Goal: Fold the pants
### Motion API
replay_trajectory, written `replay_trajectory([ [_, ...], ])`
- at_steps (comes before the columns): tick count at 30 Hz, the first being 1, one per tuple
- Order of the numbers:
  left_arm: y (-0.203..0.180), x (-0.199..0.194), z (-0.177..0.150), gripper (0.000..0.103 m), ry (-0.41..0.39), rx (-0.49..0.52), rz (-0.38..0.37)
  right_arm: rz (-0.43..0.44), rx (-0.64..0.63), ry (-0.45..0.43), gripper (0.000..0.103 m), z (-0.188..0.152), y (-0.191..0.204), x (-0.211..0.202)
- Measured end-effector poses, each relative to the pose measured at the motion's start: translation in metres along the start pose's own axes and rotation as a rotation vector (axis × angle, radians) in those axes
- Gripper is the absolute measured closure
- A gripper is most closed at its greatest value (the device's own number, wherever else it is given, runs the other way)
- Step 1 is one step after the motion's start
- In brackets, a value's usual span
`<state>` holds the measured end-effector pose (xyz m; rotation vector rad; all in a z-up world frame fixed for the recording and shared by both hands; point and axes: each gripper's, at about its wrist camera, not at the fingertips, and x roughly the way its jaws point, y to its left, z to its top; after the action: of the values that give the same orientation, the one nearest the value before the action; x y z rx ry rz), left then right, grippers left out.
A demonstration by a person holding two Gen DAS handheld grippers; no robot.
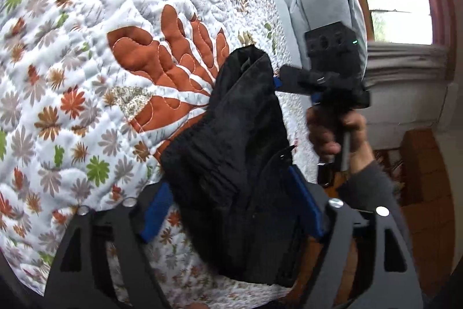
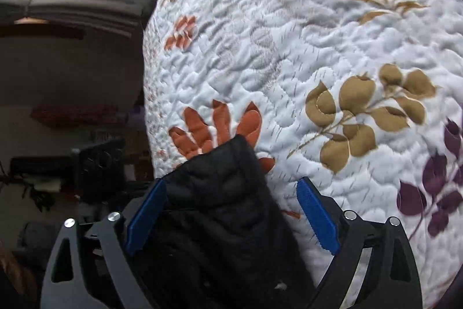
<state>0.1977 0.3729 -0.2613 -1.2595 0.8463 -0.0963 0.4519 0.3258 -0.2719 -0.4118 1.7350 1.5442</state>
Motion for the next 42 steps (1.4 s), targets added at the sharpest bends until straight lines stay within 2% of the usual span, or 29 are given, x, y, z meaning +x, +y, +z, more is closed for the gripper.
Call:
replay_trajectory([
  [1, 0.000, -0.002, -0.001, 0.025, -0.004, -0.004, 0.014, -0.003, -0.002, 0.007, 0.012, 0.001, -0.001, 0.004],
  [3, -0.001, -0.005, -0.004, 0.025, -0.008, -0.012, 0.040, 0.032, -0.021, 0.010, 0.043, 0.002, 0.002, 0.005],
  [4, 0.001, -0.009, -0.005, 0.019, -0.013, -0.030, 0.050, 0.036, -0.057, 0.023, 0.061, 0.001, 0.008, 0.004],
  [7, 0.005, -0.019, -0.009, 0.014, -0.029, -0.078, 0.046, 0.020, -0.092, 0.030, 0.069, -0.001, 0.015, 0.000],
  [10, 0.017, -0.024, -0.005, 0.013, -0.058, -0.139, -0.019, 0.023, -0.102, 0.016, 0.070, -0.002, 0.020, -0.006],
  [13, 0.022, -0.019, -0.002, 0.013, -0.038, -0.141, -0.004, 0.017, -0.104, 0.007, 0.071, -0.003, 0.023, -0.008],
  [17, 0.014, -0.009, 0.002, 0.014, -0.023, -0.086, 0.022, 0.013, -0.107, 0.001, 0.071, -0.003, 0.024, -0.011],
  [20, 0.002, 0.001, 0.002, 0.031, -0.020, -0.023, 0.099, 0.007, -0.109, 0.005, 0.071, -0.002, 0.025, -0.012],
  [21, 0.000, 0.003, 0.001, 0.042, -0.026, -0.004, 0.132, 0.003, -0.109, 0.005, 0.071, -0.002, 0.026, -0.012],
  [22, -0.002, 0.004, 0.001, 0.058, -0.031, 0.013, 0.165, 0.000, -0.111, 0.004, 0.071, -0.002, 0.026, -0.014],
  [23, -0.002, 0.003, -0.001, 0.062, -0.033, 0.029, 0.192, -0.006, -0.114, 0.003, 0.071, -0.002, 0.027, -0.016],
  [28, -0.023, -0.002, -0.008, 0.068, -0.070, 0.144, 0.255, -0.023, -0.153, -0.010, 0.071, -0.008, 0.042, -0.032],
  [36, -0.077, -0.020, -0.024, 0.070, -0.117, 0.243, 0.202, -0.082, -0.209, -0.062, 0.072, -0.040, 0.083, -0.085],
  [42, -0.143, -0.027, -0.051, 0.071, -0.130, 0.359, 0.139, -0.144, -0.236, -0.138, 0.075, -0.088, 0.119, -0.140],
])
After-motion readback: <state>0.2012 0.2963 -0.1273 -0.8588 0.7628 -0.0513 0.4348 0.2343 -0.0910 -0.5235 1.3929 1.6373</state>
